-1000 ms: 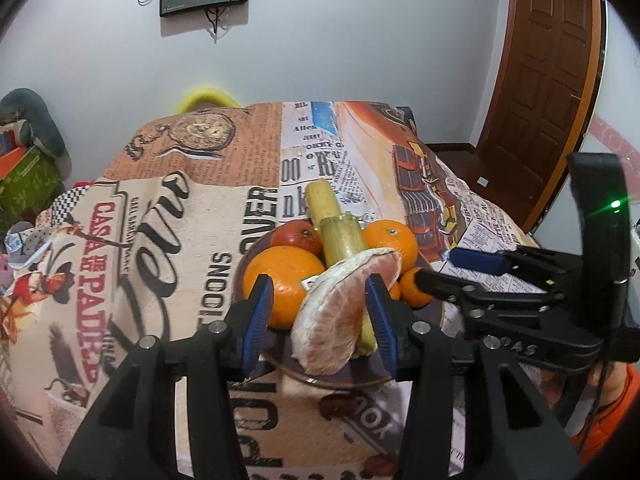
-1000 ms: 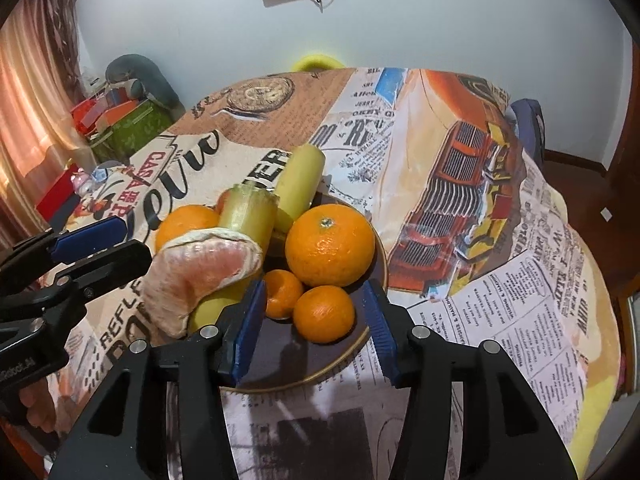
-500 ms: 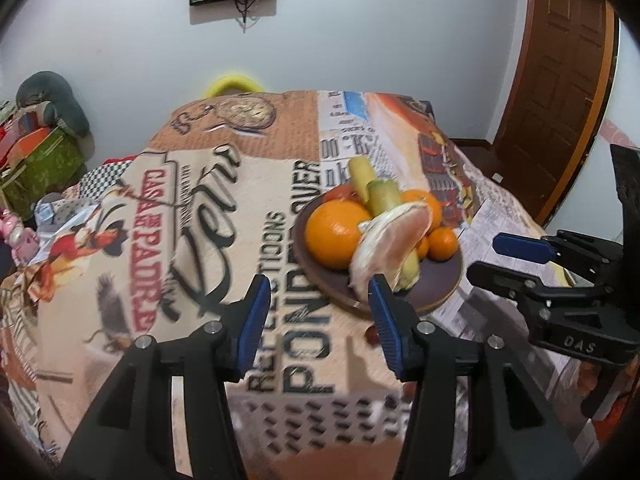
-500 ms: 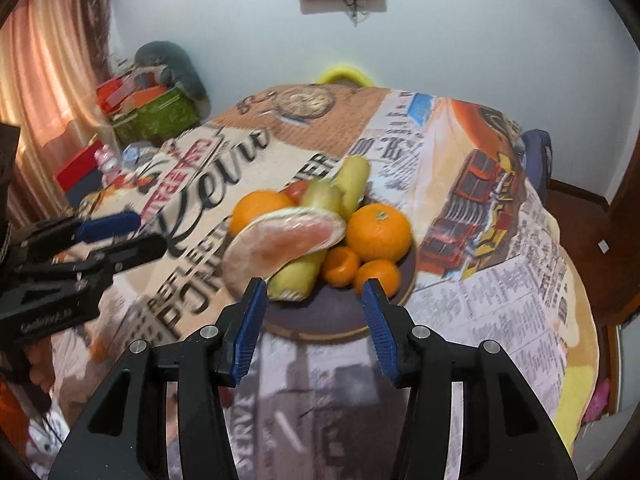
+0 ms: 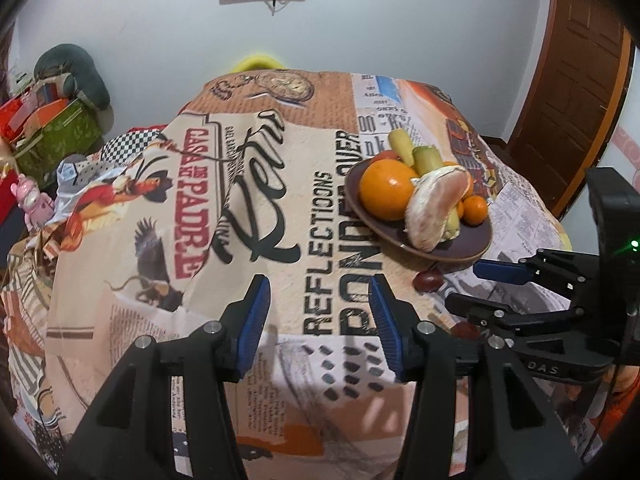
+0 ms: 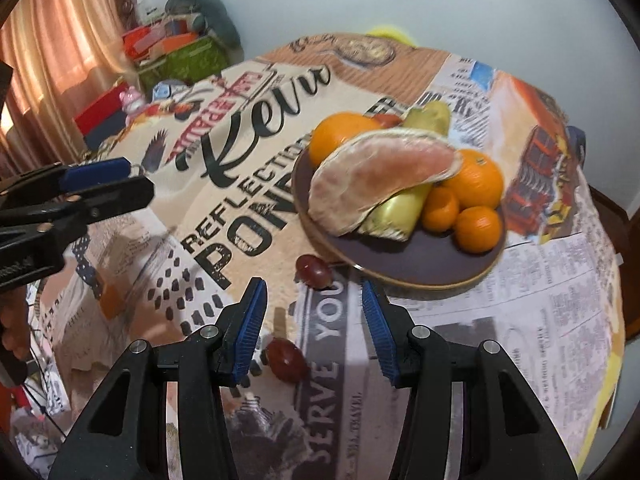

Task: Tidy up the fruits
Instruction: 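Grasp a red date from the cloth with the left tool while the right tool grasps another, then drop the red dates onto the plate with both tools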

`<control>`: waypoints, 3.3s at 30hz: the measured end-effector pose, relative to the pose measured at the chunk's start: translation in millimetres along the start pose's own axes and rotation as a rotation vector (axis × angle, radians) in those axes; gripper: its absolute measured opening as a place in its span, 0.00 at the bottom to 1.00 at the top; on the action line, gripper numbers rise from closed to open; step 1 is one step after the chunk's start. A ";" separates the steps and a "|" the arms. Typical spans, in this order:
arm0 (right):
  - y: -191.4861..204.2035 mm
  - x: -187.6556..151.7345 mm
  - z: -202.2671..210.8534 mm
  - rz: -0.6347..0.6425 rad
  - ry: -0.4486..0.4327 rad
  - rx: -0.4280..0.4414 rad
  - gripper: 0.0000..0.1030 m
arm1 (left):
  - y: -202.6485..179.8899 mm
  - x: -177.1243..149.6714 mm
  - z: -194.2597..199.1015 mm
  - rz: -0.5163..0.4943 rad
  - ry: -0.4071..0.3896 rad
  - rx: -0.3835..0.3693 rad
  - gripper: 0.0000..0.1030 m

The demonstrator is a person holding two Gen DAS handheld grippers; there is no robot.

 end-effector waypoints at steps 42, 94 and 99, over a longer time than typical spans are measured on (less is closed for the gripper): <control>-68.2 -20.7 68.0 -0.152 -0.100 -0.081 0.20 | -130.2 -50.3 -45.4 -0.119 0.162 -0.188 0.49; -84.3 18.8 -13.1 -0.163 -0.068 -0.021 0.20 | -54.8 45.2 -93.8 0.026 0.007 -0.131 0.25; -84.7 17.1 -18.0 -0.166 -0.054 -0.022 0.21 | -52.6 41.7 -100.4 0.041 0.038 -0.132 0.30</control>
Point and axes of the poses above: each gripper's, at about its wrist camera, not at the fingertips, and z roughly against the way its jaws point, y to its left, x to its top, the point moved 9 cm from there along -z, roughly the way its jaws point, and after that the axes turned 1 degree about -x, right-handed, at the moved point
